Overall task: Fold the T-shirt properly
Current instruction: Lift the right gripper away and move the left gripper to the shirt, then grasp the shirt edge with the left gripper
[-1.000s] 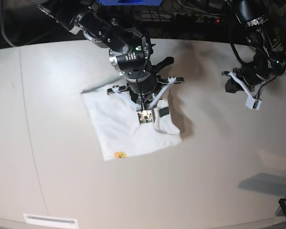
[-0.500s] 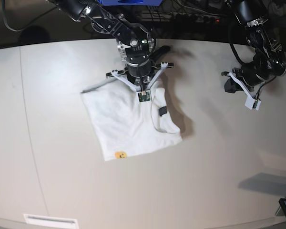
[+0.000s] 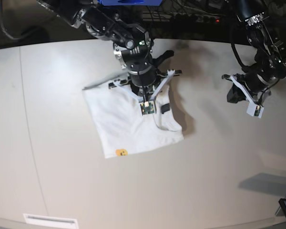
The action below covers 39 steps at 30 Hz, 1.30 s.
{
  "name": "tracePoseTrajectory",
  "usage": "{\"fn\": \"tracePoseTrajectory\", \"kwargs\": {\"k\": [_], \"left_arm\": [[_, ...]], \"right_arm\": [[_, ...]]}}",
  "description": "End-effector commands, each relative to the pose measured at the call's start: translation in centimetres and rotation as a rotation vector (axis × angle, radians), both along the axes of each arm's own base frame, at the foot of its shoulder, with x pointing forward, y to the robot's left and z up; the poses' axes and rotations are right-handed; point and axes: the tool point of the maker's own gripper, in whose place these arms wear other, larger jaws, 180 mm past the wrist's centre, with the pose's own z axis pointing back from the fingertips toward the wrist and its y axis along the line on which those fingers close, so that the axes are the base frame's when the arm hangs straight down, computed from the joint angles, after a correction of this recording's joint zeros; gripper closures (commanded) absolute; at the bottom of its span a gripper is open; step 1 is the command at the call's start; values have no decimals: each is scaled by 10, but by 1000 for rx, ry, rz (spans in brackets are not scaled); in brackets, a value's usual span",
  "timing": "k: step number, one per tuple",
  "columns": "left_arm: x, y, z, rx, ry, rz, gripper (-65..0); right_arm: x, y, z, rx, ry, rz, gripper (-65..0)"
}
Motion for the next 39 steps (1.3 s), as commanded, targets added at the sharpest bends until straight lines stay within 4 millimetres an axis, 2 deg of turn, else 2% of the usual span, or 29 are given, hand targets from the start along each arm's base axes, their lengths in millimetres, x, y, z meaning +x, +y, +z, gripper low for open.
{"fn": "tracePoseTrajectory", "kwargs": {"k": [1, 3, 6, 10, 16, 19, 25, 28, 30, 34, 36, 39], "left_arm": [[7, -5, 21, 20, -72, -27, 0], [7, -14, 39, 58, -121, -62, 0], [8, -41, 51, 63, -164, -132, 0], [10, -78, 54, -51, -190, -202, 0], [8, -132, 62, -228, -223, -306, 0], [4, -160, 60, -274, -211, -364, 0], [-4, -214, 62, -369, -205, -473, 0], [-7, -232, 62, -406, -200, -501, 0], [-9, -238, 59, -400, -186, -516, 0], [-10, -238, 37, -273, -135, -532, 0], [-10, -235, 28, -202, -115, -536, 0], [-7, -239, 24, -167, -144, -539, 0]], "right_arm": [[11, 0, 17, 26, -41, -16, 0], [24, -14, 20, 28, -40, -68, 0], [40, -40, 20, 24, -36, -156, 0], [52, -81, 13, -34, -50, -230, 0], [73, -158, 13, -94, -71, -409, 0], [77, -182, 14, -115, -78, -463, 0], [77, -203, 12, -127, -95, -521, 0], [75, -215, 11, -135, -113, -554, 0], [71, -221, 8, -140, -101, -573, 0], [65, -235, 3, -148, -84, -614, 0], [63, -237, 2, -151, -88, -617, 0], [57, -238, -3, -165, -99, -617, 0]]}}
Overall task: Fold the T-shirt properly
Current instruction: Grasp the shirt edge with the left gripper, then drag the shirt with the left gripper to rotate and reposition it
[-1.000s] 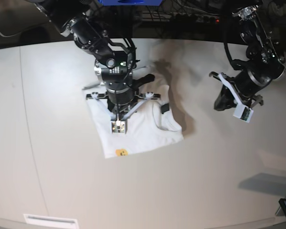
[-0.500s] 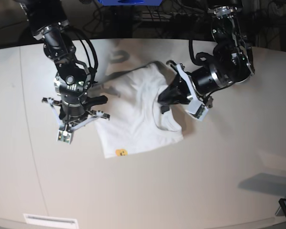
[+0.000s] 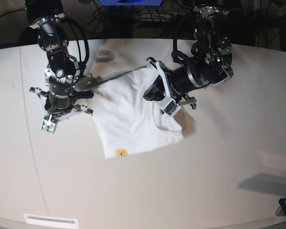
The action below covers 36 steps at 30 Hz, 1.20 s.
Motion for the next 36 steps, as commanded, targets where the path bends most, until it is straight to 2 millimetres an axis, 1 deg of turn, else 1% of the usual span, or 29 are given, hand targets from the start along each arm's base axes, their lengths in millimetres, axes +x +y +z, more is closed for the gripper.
{"fn": "tracePoseTrajectory", "kwargs": {"k": [1, 2, 5, 7, 9, 13, 15, 17, 21, 23, 27, 31, 34, 36], "left_arm": [[3, -7, 6, -24, -28, -15, 0], [3, -7, 0, -13, -17, -16, 0], [-1, -3, -30, 19, 69, 4, 0], [-3, 4, -52, 50, 128, 29, 0], [-3, 7, -62, 47, 137, 46, 0], [-4, 11, -71, 41, 155, 58, 0], [-5, 19, -76, 63, 165, 58, 0], [-5, 26, -78, 83, 165, 56, 0], [6, 40, -74, 119, 139, 55, 0], [7, 50, -75, 145, 135, 55, 0], [16, 67, -70, 195, 109, 52, 0], [29, 88, -63, 250, 75, 53, 0], [45, 104, -52, 298, 35, 59, 0], [56, 118, -51, 366, 16, 74, 0]], "right_arm": [[6, -3, 12, -23, -56, -1, 0], [5, -2, 12, -24, -58, 0, 0], [1, -3, 8, -26, -49, -3, 0], [-1, -3, 7, -25, -44, -2, 0], [-4, -3, 5, -24, -38, -2, 0], [-6, -3, 3, -24, -30, -2, 0], [-6, -3, 3, -24, -30, -2, 0], [-7, -3, 2, -24, -29, -2, 0], [-7, -2, 3, -24, -30, -2, 0], [-7, -2, 3, -24, -30, -2, 0], [-7, -3, 2, -25, -29, -2, 0], [-10, -3, 0, -27, -21, -1, 0], [-10, -3, 0, -27, -21, 0, 0], [-10, -2, 0, -27, -20, 3, 0]]}}
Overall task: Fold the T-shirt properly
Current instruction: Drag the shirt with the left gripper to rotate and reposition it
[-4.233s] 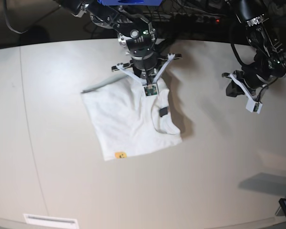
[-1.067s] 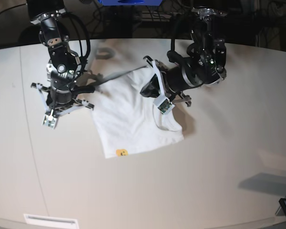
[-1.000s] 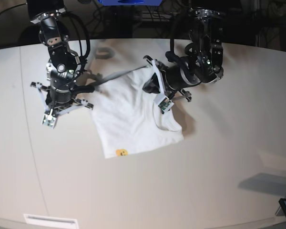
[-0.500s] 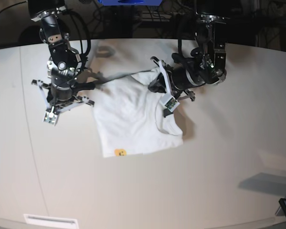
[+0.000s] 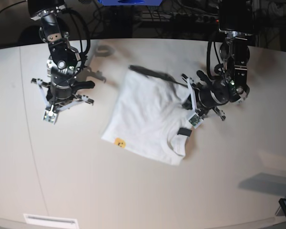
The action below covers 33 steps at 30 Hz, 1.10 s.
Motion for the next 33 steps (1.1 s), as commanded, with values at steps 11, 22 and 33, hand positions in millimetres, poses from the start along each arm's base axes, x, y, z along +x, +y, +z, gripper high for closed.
{"fn": "tracePoseTrajectory", "kwargs": {"k": [11, 22, 33], "left_arm": [[76, 27, 2, 189, -33, 74, 0], [113, -28, -21, 144, -31, -57, 0], [157, -86, -2, -68, -110, -87, 0]], "right_arm": [[11, -2, 16, -21, -65, 3, 0], [16, -11, 21, -48, -77, 7, 0], [15, -10, 21, -49, -75, 10, 0]]}}
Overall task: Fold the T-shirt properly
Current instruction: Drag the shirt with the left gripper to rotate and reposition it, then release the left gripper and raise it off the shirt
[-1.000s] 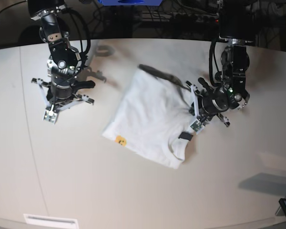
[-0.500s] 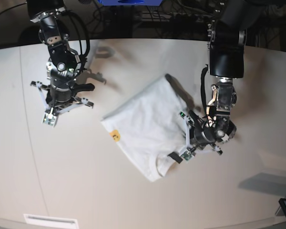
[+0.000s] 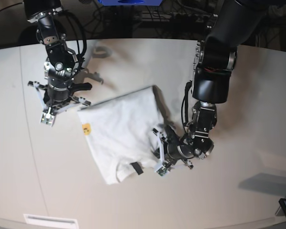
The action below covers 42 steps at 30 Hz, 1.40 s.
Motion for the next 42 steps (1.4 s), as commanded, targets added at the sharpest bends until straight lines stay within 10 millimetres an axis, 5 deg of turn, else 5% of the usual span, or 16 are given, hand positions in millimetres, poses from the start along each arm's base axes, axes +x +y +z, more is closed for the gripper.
{"fn": "tracePoseTrajectory", "kwargs": {"k": [1, 12, 18, 24, 29, 35, 42], "left_arm": [[12, -10, 15, -19, -33, -21, 0], [23, -96, 32, -103, -83, -214, 0], [36, -89, 47, -86, -115, -208, 0], [52, -43, 75, 29, -197, -175, 0], [56, 18, 128, 87, -339, -40, 0], [-13, 94, 118, 148, -387, 117, 0], [-112, 161, 63, 199, -252, 272, 0]], "right_arm": [[9, -3, 15, -22, -59, 1, 0], [9, -4, 15, -22, -61, -2, 0], [9, -9, 16, -37, -60, -1, 0], [8, -9, 15, -43, -56, 5, 0], [14, 5, 21, -53, -100, 54, 0], [35, 39, 44, -83, -193, 201, 0], [40, 84, 51, -43, -215, 307, 0]]}}
